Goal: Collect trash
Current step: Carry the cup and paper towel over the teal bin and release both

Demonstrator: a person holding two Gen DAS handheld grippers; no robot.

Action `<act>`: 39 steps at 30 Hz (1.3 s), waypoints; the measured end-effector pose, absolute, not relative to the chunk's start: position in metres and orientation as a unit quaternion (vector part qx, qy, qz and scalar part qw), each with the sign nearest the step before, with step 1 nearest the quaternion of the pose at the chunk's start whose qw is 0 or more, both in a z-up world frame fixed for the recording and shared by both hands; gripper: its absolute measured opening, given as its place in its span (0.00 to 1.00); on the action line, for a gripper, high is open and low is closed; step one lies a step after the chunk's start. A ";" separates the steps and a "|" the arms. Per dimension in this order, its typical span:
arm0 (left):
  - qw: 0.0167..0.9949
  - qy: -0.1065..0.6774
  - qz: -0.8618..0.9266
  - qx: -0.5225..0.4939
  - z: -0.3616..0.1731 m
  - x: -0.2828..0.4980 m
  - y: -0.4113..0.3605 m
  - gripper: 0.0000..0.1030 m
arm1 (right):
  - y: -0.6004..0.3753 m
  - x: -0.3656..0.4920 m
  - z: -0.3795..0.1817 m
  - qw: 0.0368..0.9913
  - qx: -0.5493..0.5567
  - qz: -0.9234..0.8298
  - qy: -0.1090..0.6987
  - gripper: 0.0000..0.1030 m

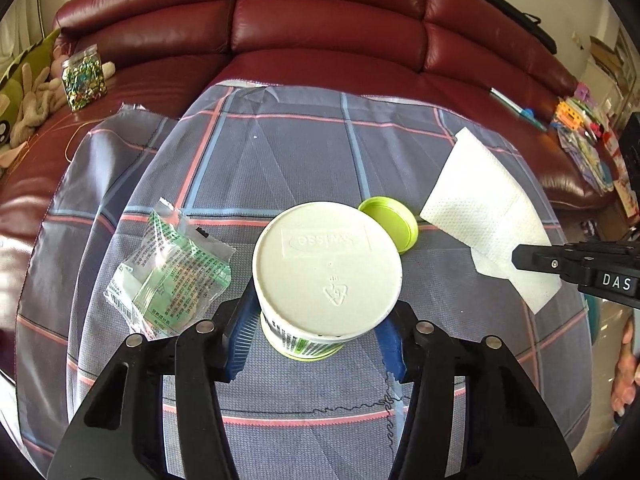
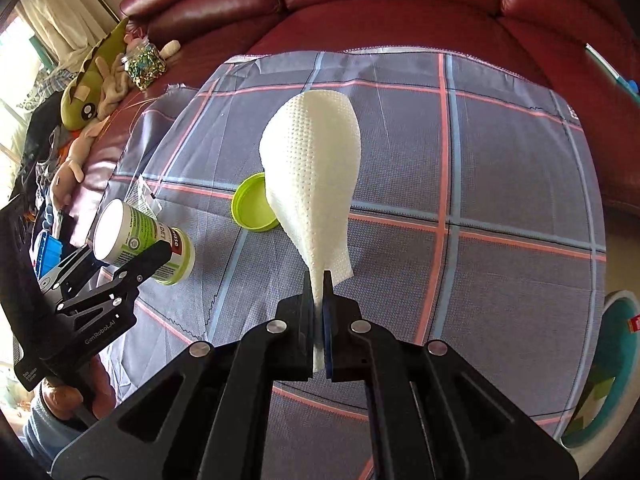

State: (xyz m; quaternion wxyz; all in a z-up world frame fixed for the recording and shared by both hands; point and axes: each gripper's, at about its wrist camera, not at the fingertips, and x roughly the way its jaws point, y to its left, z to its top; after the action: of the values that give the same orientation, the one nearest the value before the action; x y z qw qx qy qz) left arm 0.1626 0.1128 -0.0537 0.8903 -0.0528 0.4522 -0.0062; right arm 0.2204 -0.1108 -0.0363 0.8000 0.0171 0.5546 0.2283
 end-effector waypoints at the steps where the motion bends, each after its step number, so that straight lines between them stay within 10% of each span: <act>1: 0.892 0.450 -0.009 -0.050 -0.050 0.161 0.109 0.52 | -0.114 0.219 -0.035 0.800 0.020 0.229 0.554 0.03; 39: 0.880 0.435 -0.178 0.066 0.004 0.134 -0.139 0.52 | -0.379 0.127 0.007 0.854 0.164 0.129 0.476 0.03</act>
State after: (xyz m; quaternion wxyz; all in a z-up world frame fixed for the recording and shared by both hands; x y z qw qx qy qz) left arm 0.1338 -0.1388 0.0042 0.8803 0.0661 0.4346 -0.1782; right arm 0.1270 -0.3789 0.0069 0.8543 0.1641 0.4760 0.1292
